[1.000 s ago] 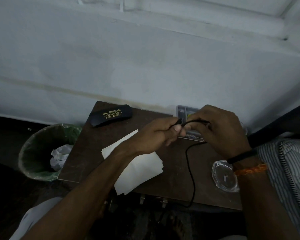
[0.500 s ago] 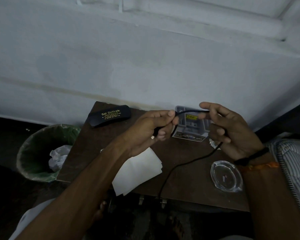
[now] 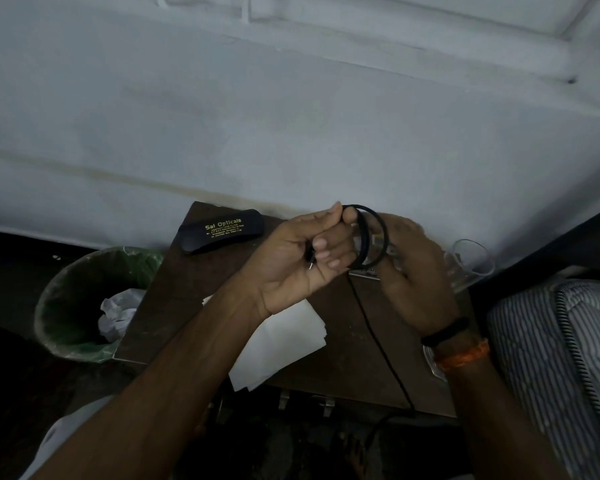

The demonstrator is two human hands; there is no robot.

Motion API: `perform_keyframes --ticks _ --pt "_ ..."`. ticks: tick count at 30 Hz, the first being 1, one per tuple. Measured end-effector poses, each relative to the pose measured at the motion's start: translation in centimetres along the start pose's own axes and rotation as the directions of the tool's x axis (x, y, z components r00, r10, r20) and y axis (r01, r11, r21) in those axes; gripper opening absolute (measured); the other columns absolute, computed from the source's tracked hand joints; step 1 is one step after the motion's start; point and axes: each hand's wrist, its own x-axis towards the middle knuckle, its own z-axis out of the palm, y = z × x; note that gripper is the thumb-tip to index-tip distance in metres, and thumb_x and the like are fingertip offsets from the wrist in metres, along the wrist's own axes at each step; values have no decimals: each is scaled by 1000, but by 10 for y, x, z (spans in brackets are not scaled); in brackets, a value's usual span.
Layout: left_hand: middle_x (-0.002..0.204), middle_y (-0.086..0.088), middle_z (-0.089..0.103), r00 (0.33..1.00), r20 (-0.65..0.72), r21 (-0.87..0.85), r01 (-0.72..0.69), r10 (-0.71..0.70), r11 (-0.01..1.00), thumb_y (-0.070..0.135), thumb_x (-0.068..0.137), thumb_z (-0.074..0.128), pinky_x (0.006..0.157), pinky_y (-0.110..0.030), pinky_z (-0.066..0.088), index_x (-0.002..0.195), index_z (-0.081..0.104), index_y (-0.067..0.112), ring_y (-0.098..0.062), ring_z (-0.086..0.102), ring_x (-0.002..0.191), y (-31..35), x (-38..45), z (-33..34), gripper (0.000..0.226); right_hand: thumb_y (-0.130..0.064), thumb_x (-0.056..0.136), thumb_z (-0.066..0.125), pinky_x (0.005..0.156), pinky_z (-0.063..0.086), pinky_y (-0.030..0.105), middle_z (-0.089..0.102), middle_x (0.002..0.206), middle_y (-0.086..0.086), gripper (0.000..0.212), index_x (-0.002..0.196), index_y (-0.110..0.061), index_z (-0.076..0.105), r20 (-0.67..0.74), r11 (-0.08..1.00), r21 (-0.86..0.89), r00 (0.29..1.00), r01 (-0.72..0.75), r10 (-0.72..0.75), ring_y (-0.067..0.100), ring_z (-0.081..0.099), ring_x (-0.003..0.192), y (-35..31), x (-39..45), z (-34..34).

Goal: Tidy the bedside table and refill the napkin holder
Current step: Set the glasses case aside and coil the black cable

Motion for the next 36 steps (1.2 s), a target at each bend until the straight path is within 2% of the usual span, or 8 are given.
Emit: perform_keyframes --ticks 3,8,14,20,26,31,33,36 --pt "51 6 38 999 -43 -15 -17 16 1000 18 104 39 54 -21 29 92 59 6 -7 30 47 0 1 -1 26 -10 85 52 101 47 49 67 116 20 50 134 0 52 81 779 564 958 -272 276 34 62 114 -12 -1 0" --pt "51 6 36 990 -132 37 -38 43 999 19 105 40 54 -22 28 90 57 7 -8 27 48 -1 2 -2 25 -48 98 42 77 58 49 66 100 23 57 136 -6 51 184 445 761 815 -472 549 36 69 87 -18 2 -7" --pt "50 5 36 984 -168 73 -41 53 997 19 105 40 52 -21 32 88 57 8 -9 30 47 0 1 -1 26 -17 103 46 37 43 21 67 71 1 24 112 -6 65 29 736 466 840 -491 542 14 59 43 -11 0 7" --pt "63 0 53 973 -209 48 -88 96 995 16 104 42 57 -18 44 95 61 6 -10 45 58 -1 2 -2 23 -20 104 41 51 42 19 69 62 1 34 73 -25 58 185 892 -69 873 -446 451 5 55 42 -9 -1 17" --pt "78 -5 71 916 -273 323 -199 292 925 9 105 38 70 -23 52 103 59 4 -14 65 72 -6 5 -10 22 -24 103 41 62 49 23 61 58 -4 34 85 -13 68 280 910 -217 871 -352 404 6 58 52 -21 -4 16" --pt "92 -5 72 864 -200 839 -91 461 536 16 107 36 89 -32 54 117 55 -1 -20 69 92 -19 6 -21 27 -27 100 43 62 49 31 66 71 3 33 84 -12 67 390 933 -321 876 -160 284 15 60 60 -26 -7 17" --pt "93 -1 70 880 -121 933 -57 459 355 23 107 37 90 -37 54 116 56 2 -19 68 95 -26 4 -26 29 -26 99 48 51 39 21 59 65 -4 22 89 -16 65 369 950 -295 906 -98 208 10 52 51 -27 -7 16" --pt "92 -3 64 913 -59 964 -53 404 262 28 106 38 85 -43 53 106 58 6 -21 64 91 -27 2 -28 29 -29 100 48 53 38 20 55 64 -9 16 88 -29 58 298 973 -213 943 -89 151 6 51 53 -22 -2 4"
